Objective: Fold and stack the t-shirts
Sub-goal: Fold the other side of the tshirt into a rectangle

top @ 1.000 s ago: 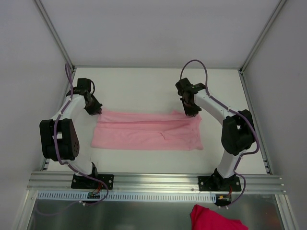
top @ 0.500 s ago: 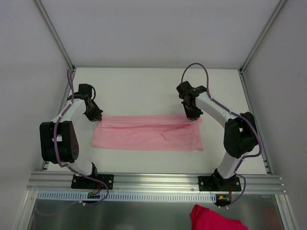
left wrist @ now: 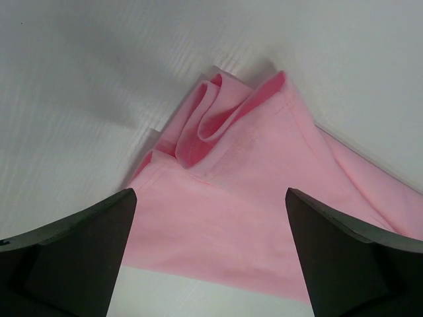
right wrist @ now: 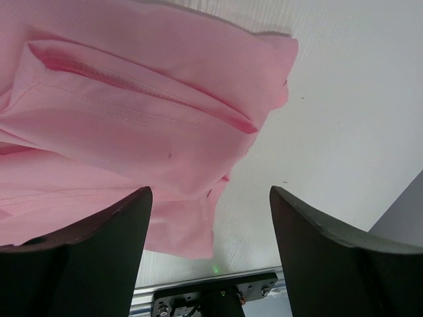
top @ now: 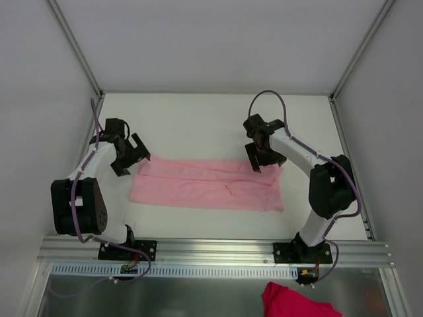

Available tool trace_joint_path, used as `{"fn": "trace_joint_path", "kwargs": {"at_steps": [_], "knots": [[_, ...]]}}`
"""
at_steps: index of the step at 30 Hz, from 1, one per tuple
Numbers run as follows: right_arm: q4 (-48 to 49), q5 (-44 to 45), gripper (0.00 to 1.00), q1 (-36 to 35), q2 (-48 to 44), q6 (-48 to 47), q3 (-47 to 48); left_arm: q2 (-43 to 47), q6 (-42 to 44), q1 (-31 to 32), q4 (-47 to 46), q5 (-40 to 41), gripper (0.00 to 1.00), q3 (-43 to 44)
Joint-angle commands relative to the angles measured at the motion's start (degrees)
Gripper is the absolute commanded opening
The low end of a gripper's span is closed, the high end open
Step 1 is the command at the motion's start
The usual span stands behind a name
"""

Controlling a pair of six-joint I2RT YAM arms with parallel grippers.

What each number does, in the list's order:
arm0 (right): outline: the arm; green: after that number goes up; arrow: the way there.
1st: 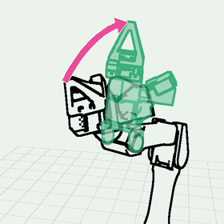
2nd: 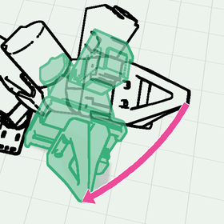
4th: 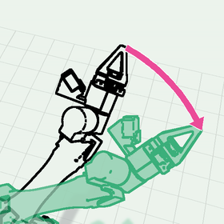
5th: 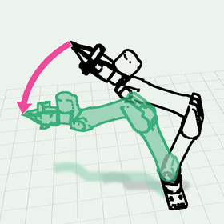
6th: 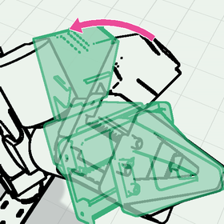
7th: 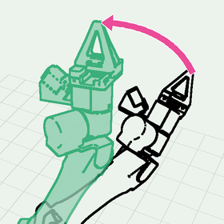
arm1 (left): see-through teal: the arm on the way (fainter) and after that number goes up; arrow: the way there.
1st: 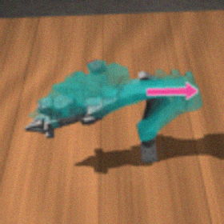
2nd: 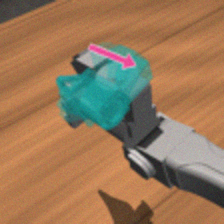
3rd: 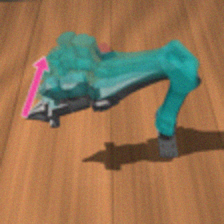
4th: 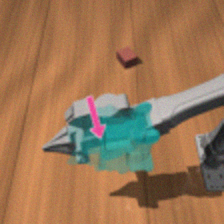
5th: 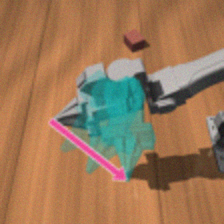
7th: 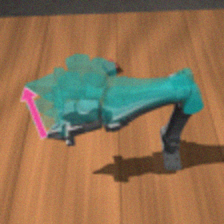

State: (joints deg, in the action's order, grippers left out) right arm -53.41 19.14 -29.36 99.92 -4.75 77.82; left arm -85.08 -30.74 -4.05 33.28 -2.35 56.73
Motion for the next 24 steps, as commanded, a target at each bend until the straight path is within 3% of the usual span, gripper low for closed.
{"fn": "trace_joint_path", "kwargs": {"at_steps": [1, 15, 23, 24], "knots": [[-1.00, -0.15, 0.77, -0.17, -2.28, -0.78, 0.74, 3.08, 0.95, 0.36, 0.03, -1.08, 0.99, 1.10], [-2.22, -2.79, 0.77, -0.52, -0.60, -1.58, 7.78, -4.30, -0.63, 0.36, -4.09, -0.02, 0.99, 7.15], [-2.67, -2.53, 0.77, -3.07, -4.29, -0.61, 6.21, -11.94, -2.04, 0.28, -8.05, -2.22, 0.97, 12.17], [-2.67, -2.61, 0.77, -3.07, -4.47, -0.35, 5.33, -12.65, -1.87, 0.28, -8.14, -2.39, 0.93, 12.52]]}}
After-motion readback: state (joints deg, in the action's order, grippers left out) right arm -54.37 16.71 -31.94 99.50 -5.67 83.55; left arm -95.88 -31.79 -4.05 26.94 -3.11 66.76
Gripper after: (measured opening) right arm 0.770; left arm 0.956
